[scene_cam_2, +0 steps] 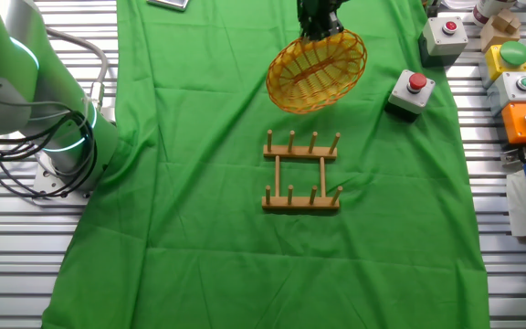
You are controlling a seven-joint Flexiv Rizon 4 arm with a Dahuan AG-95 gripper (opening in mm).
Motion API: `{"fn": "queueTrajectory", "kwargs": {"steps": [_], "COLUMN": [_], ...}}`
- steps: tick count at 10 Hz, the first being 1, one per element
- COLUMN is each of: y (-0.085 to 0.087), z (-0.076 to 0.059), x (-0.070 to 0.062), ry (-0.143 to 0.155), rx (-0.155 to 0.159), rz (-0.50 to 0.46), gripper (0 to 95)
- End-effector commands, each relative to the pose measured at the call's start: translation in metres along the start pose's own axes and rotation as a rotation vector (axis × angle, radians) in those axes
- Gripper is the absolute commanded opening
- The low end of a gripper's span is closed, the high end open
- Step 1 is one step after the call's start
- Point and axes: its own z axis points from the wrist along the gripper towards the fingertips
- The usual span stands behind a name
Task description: Put the dish on the dish rack
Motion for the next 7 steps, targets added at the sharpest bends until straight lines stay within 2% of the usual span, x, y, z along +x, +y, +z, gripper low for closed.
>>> {"fn": "queueTrajectory", "kwargs": {"steps": [1,3,5,7], "y": [0.0,0.001,-0.006,-0.017], "z": [0.0,0.002,-0.004,-0.016], "x": [-0.001,0.005,0.012,0.026], "ry": [-0.005,0.003,-0.006,0.0], "rx": [-0.016,-0.057,-0.118,-0.141], "rz": [0.004,0.027,0.045,0.035], "gripper": [0.0,0.0,0.0,0.0]}}
